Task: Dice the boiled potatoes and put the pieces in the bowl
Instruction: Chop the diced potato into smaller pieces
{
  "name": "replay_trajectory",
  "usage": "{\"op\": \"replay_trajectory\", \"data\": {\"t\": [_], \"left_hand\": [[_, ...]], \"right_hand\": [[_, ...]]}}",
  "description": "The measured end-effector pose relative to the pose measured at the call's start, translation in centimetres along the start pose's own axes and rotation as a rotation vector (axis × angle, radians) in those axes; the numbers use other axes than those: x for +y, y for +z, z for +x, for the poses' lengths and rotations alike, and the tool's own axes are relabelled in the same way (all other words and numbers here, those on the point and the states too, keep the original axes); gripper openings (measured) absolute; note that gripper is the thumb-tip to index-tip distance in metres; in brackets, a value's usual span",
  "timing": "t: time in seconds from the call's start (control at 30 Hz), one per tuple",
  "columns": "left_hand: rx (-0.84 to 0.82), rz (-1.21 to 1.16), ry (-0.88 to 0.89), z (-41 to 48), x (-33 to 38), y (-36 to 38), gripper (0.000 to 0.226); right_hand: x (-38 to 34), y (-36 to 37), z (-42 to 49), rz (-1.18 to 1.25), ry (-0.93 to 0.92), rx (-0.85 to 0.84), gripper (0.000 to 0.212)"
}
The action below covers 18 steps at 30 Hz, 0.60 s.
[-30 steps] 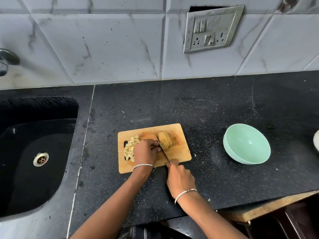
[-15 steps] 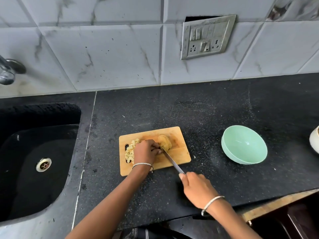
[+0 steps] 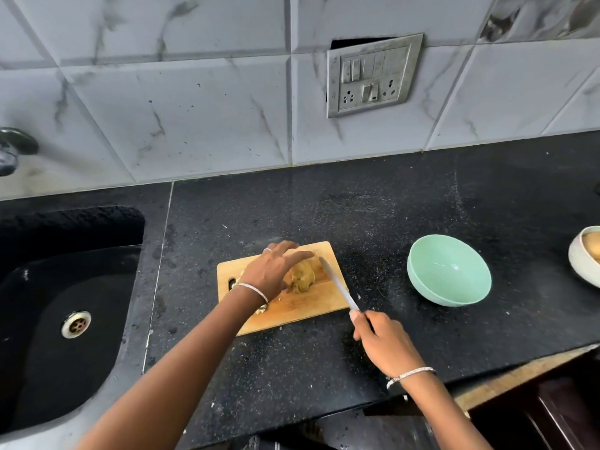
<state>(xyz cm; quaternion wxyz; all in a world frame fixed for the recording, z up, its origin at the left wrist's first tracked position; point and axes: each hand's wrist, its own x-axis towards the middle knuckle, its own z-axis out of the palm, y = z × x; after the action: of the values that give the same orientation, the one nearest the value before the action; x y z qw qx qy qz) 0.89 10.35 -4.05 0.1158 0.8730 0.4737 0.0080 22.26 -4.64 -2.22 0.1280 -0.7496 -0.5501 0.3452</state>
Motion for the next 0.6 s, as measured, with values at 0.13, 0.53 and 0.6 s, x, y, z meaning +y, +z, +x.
{"op": "replay_trajectory", "data": {"t": [0.13,0.53,0.6], "left_hand": [[-0.103,0.139,0.151,1.7,0.2,-1.1,0.084],[-0.046,0.016,0.04,1.7,-0.5,-0.7,0.055],[0.009,-0.025,-0.097,1.3,-0.2,-0.2,0.056]], "right_hand": [[0.5,0.5,-0.4,0.025,0.012,-0.009,0.043],[0.9,1.2,0.6,0.034,0.032,0.0,0.042],[0.6,1.6,1.1,0.022,0.028,-0.004,0.044]]}}
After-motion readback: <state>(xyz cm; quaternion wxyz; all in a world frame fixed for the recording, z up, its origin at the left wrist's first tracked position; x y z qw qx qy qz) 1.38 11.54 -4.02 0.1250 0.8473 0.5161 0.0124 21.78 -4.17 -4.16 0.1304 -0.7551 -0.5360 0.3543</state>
